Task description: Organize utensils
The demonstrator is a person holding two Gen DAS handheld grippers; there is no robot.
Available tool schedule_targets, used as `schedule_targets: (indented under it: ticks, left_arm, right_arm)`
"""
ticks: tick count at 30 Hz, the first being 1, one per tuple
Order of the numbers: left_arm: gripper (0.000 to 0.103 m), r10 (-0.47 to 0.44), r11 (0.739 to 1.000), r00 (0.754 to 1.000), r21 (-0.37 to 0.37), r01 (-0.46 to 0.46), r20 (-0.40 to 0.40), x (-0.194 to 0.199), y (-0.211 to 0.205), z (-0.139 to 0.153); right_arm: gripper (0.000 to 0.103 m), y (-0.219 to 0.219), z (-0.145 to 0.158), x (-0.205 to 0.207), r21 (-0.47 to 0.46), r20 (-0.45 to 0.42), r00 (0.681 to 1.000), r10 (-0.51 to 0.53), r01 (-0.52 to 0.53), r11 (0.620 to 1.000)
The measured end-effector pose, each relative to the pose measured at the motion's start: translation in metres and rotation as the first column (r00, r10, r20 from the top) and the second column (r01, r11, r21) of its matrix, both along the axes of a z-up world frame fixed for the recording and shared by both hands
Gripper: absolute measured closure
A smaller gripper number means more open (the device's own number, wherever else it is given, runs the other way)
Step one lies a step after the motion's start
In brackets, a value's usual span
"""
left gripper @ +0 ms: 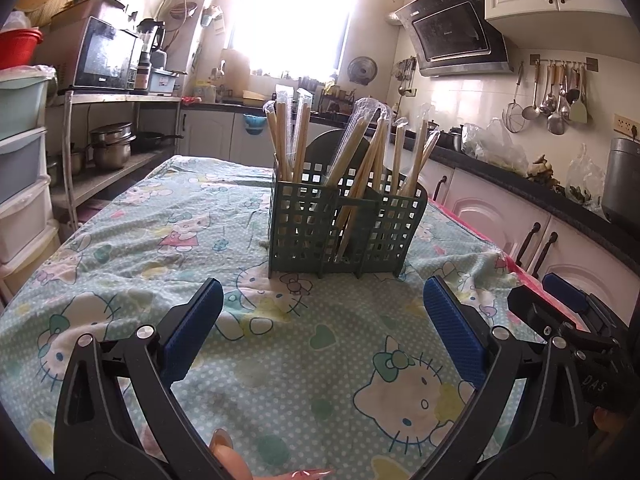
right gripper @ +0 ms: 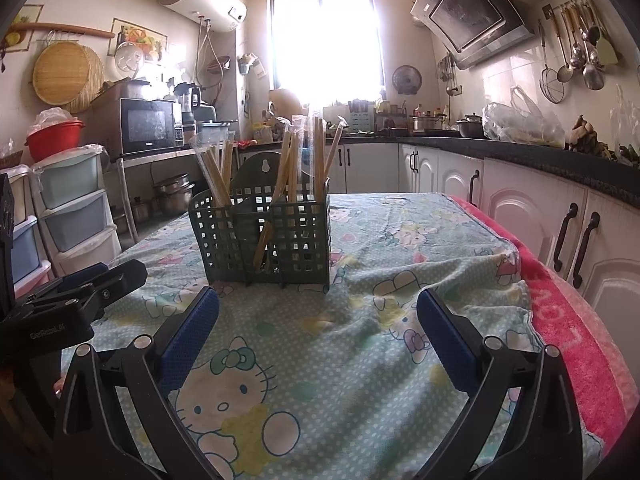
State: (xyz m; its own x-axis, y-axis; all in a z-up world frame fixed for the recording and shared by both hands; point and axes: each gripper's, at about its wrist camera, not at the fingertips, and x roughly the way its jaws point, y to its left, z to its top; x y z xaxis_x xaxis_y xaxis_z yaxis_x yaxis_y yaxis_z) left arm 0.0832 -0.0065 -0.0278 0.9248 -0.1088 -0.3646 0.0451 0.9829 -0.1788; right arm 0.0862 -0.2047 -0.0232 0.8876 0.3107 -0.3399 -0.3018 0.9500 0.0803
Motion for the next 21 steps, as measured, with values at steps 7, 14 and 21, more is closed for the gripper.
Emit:
schedule_targets:
  ticks: [7, 14, 21]
  left_arm:
    - [0.011, 0.000, 1.000, 1.000, 0.001, 0.000, 0.000, 0.0000, -0.0002, -0.0001]
    - [0.011, 0.003, 1.000, 1.000, -0.001, -0.003, -0.001, 0.0004, 0.0011, -0.0001]
    - [0.011, 0.004, 1.000, 1.000, -0.001, -0.004, -0.001, 0.0004, 0.0011, -0.0005]
  right_arm:
    - [0.007, 0.0009, -0.0004, -0.0009, -0.004, 0.001, 1.000, 0.003, -0.003, 1.000]
    - [0.007, 0.0011, -0.0006, -0.0009, -0.003, -0.001, 1.000, 0.003, -0.003, 1.000]
    - [0.007, 0.0008, -0.0006, -0.0011, -0.003, -0.001, 1.000, 0.004, -0.004, 1.000]
